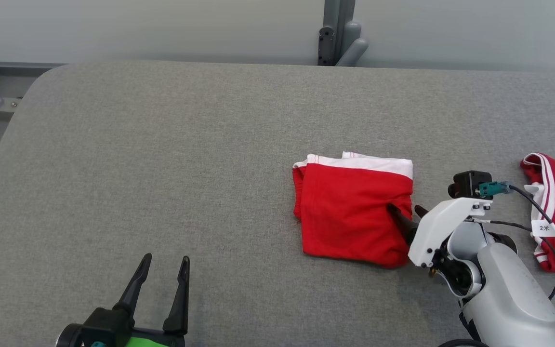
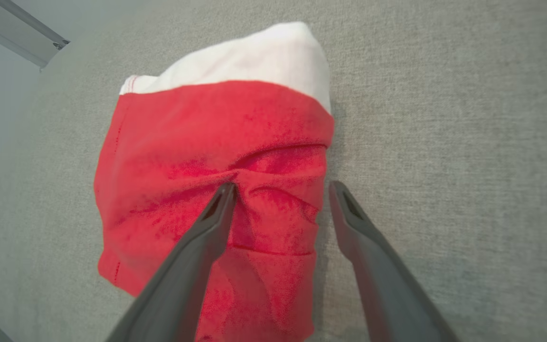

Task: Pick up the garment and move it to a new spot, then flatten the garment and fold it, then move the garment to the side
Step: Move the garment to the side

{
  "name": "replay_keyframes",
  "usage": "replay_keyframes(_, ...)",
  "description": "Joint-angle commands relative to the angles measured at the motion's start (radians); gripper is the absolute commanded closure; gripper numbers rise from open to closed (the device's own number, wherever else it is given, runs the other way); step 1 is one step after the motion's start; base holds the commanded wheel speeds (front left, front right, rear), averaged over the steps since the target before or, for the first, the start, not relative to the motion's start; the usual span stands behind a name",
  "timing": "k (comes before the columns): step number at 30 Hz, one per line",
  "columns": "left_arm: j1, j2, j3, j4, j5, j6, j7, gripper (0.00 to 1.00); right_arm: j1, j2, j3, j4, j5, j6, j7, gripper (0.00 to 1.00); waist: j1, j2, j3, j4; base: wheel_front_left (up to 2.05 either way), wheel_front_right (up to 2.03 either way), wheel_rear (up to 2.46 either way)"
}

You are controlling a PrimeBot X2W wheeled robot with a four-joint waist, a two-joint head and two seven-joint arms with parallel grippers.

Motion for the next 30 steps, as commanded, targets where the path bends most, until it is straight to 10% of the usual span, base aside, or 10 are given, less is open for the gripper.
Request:
replay_keyframes(1, -0.016, 0.0, 0.003, 0.001, -0.005, -0.003, -0.003, 0.0, -0.013, -0.001, -0.005, 0.011, 0.006, 0.0, -0.007, 0.0, 0.0, 0.0, 0.021, 0.022, 0.0, 0.0, 0.0)
replay_keyframes(8, -0.028, -0.004, 0.007, -0.001, -0.005, -0.003, -0.003, 0.0, -0.066, 0.007, 0.006, 0.116, 0.071, 0.0, 0.035, 0.0, 0.0, 0.0, 0.039, 0.026, 0.0, 0.0, 0.0)
replay_keyframes(10, -0.034, -0.005, 0.008, -0.004, -0.006, -0.003, -0.003, 0.0, -0.077, 0.01, 0.011, 0.128, 0.101, 0.0, 0.027, 1.0, 0.0, 0.0, 0.044, 0.02, 0.0, 0.0, 0.0)
replay_keyframes(19, -0.031, -0.006, 0.029, -0.018, -0.009, -0.003, -0.003, 0.0, -0.114, -0.024, 0.104, 0.062, 0.21, 0.0, 0.036, 1.0, 0.0, 0.0, 0.06, -0.082, 0.0, 0.0, 0.0)
replay_keyframes(30, -0.077, -0.021, 0.035, -0.032, -0.035, -0.003, -0.003, 0.0, -0.132, -0.291, 0.106, -0.195, 0.206, 0.0, 0.258, 1.0, 0.0, 0.0, 0.109, -0.214, 0.0, 0.0, 0.0)
